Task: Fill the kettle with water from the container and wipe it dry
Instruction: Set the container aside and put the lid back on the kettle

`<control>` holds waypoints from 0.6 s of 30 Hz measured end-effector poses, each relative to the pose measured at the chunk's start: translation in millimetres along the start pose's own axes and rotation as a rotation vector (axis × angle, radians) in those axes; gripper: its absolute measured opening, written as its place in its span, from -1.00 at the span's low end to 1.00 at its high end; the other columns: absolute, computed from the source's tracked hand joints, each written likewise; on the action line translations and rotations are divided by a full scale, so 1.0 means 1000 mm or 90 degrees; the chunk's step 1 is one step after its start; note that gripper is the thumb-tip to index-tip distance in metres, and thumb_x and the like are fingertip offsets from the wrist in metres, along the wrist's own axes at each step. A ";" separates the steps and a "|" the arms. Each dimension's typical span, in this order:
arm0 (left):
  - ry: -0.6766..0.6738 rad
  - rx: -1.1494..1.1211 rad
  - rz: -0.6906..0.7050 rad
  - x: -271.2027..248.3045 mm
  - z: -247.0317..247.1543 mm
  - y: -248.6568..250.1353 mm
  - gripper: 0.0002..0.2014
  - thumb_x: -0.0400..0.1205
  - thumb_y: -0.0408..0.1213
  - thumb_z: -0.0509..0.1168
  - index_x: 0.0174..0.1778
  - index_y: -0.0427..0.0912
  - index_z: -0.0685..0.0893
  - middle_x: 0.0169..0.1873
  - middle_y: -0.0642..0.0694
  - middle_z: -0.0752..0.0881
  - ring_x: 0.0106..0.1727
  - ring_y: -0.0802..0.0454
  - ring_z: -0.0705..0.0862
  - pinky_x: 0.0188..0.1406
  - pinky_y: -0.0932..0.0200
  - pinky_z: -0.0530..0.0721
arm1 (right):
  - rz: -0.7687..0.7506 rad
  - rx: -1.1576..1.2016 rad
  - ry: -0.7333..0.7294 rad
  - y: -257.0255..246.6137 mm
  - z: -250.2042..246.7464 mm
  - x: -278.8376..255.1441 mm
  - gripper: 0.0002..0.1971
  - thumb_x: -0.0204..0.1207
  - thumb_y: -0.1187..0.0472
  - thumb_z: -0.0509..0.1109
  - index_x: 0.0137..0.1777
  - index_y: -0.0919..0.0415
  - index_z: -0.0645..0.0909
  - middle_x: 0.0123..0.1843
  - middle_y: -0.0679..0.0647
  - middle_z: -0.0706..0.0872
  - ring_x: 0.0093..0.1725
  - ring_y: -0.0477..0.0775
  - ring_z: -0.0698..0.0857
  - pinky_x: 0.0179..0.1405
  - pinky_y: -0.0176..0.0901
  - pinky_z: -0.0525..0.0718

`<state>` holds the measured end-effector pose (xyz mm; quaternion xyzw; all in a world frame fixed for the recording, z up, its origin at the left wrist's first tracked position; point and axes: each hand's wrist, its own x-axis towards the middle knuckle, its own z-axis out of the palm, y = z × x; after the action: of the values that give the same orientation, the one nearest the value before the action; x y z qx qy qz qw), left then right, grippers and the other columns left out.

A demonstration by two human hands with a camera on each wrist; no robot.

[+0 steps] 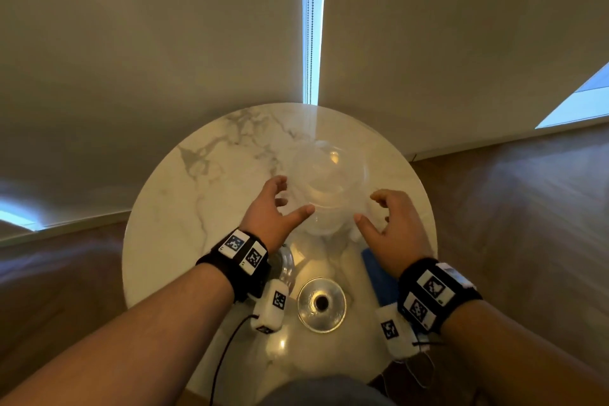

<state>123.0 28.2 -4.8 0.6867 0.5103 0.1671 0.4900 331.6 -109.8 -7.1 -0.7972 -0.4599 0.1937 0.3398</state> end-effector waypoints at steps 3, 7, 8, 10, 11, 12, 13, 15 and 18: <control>0.004 0.101 0.009 -0.030 -0.006 -0.021 -0.54 0.54 -0.02 0.55 0.36 0.15 0.63 0.22 0.15 0.69 0.19 0.21 0.71 0.24 0.07 0.74 | -0.164 -0.041 -0.004 -0.001 -0.007 -0.022 -0.72 0.53 0.10 0.54 0.19 0.04 0.62 0.05 -0.12 0.58 0.02 -0.15 0.54 0.00 -0.35 0.50; -0.014 0.218 0.040 -0.086 -0.006 -0.055 -0.79 0.56 -0.04 0.45 0.09 0.24 0.67 0.07 0.24 0.71 0.12 0.26 0.66 0.22 0.08 0.71 | -0.185 -0.114 -0.317 0.009 0.023 -0.055 -0.86 0.61 0.00 0.41 0.11 -0.05 0.63 -0.03 -0.20 0.58 -0.10 -0.21 0.55 -0.09 -0.26 0.54; -0.022 0.243 0.024 -0.101 -0.003 -0.063 -0.81 0.57 0.01 0.43 0.09 0.27 0.66 0.07 0.27 0.69 0.12 0.28 0.64 0.19 0.12 0.70 | -0.182 -0.135 -0.383 0.015 0.035 -0.061 -0.82 0.63 -0.03 0.38 0.16 -0.05 0.63 0.04 -0.16 0.60 -0.04 -0.15 0.59 -0.04 -0.20 0.59; -0.033 0.285 -0.011 -0.130 0.003 -0.083 -0.80 0.59 0.04 0.39 0.12 0.28 0.66 0.08 0.30 0.66 0.12 0.31 0.59 0.15 0.15 0.70 | -0.178 -0.174 -0.452 0.025 0.059 -0.070 -0.77 0.64 0.00 0.35 0.25 -0.03 0.61 0.19 -0.08 0.63 0.07 -0.02 0.64 0.07 -0.09 0.67; -0.034 0.301 -0.030 -0.144 0.006 -0.092 -0.79 0.58 0.02 0.39 0.14 0.27 0.67 0.09 0.31 0.65 0.14 0.30 0.58 0.16 0.14 0.69 | -0.184 -0.192 -0.461 0.030 0.070 -0.073 -0.75 0.62 0.03 0.35 0.27 -0.04 0.60 0.23 -0.06 0.62 0.08 0.01 0.64 0.09 -0.05 0.70; -0.036 0.310 -0.053 -0.157 0.009 -0.103 -0.78 0.58 0.01 0.39 0.15 0.26 0.67 0.09 0.32 0.64 0.15 0.29 0.57 0.17 0.15 0.69 | -0.192 -0.208 -0.464 0.034 0.080 -0.075 -0.73 0.61 0.07 0.37 0.29 -0.05 0.59 0.25 -0.07 0.60 0.09 0.02 0.64 0.09 -0.05 0.72; -0.039 0.315 -0.066 -0.169 0.011 -0.113 -0.78 0.58 0.00 0.39 0.14 0.26 0.68 0.08 0.32 0.64 0.16 0.28 0.57 0.18 0.17 0.67 | -0.200 -0.221 -0.467 0.038 0.089 -0.076 -0.69 0.59 0.10 0.38 0.32 -0.08 0.58 0.26 -0.09 0.57 0.10 0.01 0.63 0.09 -0.07 0.72; -0.051 0.315 -0.090 -0.189 0.012 -0.130 -0.80 0.59 0.00 0.39 0.12 0.27 0.67 0.06 0.35 0.62 0.17 0.29 0.56 0.19 0.24 0.63 | -0.213 -0.242 -0.477 0.043 0.101 -0.076 -0.66 0.60 0.13 0.38 0.36 -0.08 0.58 0.27 -0.09 0.56 0.09 0.01 0.62 0.08 -0.10 0.70; -0.046 0.286 -0.120 -0.212 0.010 -0.149 -0.84 0.59 0.02 0.39 0.05 0.34 0.62 0.04 0.43 0.59 0.14 0.36 0.57 0.09 0.36 0.57 | -0.248 -0.287 -0.505 0.045 0.106 -0.073 -0.78 0.67 0.12 0.33 0.28 0.00 0.62 0.23 -0.01 0.61 0.04 0.01 0.62 0.09 -0.09 0.69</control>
<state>-39.2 -160.1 -77.4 0.7332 0.5787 -0.0217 0.3565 256.0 -149.4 -113.1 -0.6148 -0.7249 0.3105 -0.0122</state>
